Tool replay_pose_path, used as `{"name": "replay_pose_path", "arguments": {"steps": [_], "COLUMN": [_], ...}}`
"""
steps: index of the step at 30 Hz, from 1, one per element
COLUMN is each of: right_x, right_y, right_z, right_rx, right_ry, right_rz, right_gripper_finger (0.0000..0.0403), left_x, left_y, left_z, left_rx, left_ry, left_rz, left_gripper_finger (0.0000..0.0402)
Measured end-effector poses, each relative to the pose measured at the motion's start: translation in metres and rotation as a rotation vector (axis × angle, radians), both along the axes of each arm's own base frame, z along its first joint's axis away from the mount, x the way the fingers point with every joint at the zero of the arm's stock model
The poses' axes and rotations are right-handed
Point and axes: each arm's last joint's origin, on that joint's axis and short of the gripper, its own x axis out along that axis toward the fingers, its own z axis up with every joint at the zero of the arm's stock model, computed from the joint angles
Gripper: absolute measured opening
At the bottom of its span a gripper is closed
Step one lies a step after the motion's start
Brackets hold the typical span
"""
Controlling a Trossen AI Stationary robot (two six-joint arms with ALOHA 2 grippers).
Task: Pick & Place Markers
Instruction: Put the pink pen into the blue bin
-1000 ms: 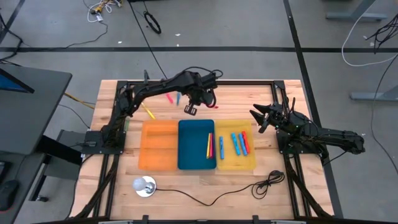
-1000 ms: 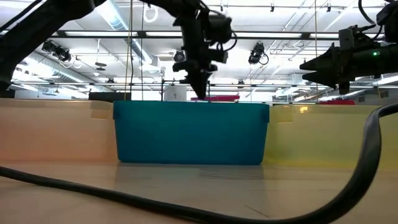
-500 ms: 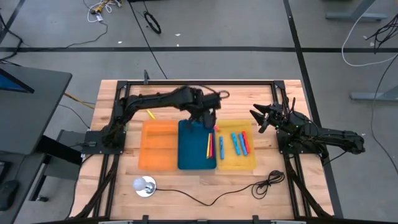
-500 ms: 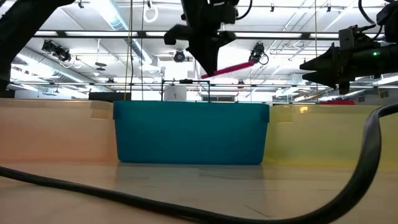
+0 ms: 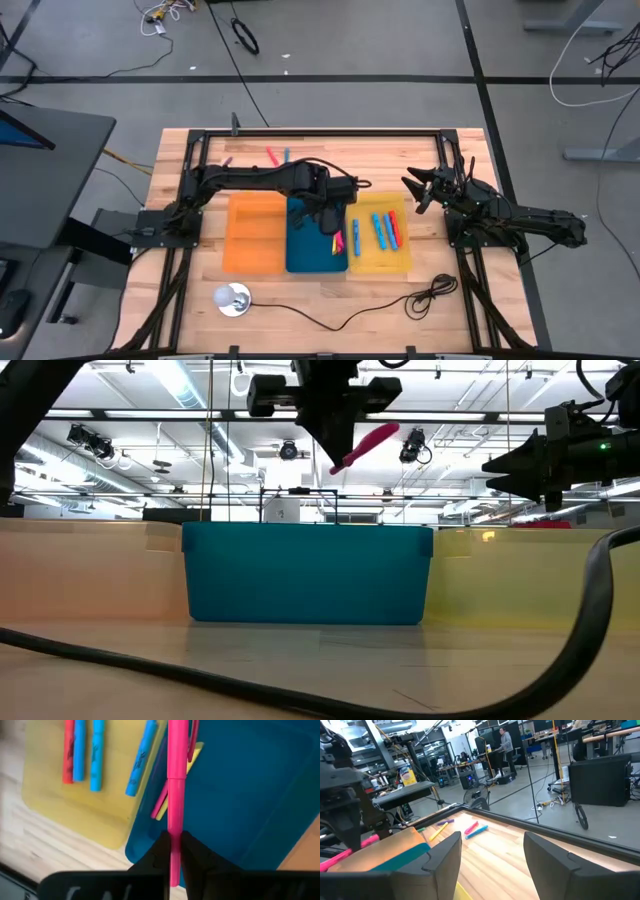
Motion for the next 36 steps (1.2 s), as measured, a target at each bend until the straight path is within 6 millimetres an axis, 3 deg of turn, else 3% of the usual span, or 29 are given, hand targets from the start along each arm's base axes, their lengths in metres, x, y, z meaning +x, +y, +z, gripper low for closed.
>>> {"name": "replay_pose_path", "arguments": {"steps": [10, 20, 36], "right_x": [0.000, 0.000, 0.000], "right_y": [0.000, 0.000, 0.000], "right_z": [0.000, 0.000, 0.000], "right_rx": [0.000, 0.000, 0.000], "right_ry": [0.000, 0.000, 0.000], "right_rz": [0.000, 0.000, 0.000], "right_gripper_finger": [0.0215, 0.0215, 0.0215], "left_x": [0.001, 0.000, 0.004], "left_y": [-0.002, -0.002, 0.006], "left_z": [-0.005, -0.064, -0.125], "left_rx": [0.033, 0.066, 0.101], "left_ry": [0.012, 0.098, -0.038], "left_rz": [-0.228, -0.364, -0.402], "left_gripper_finger": [0.0022, 0.0023, 0.0023]}}
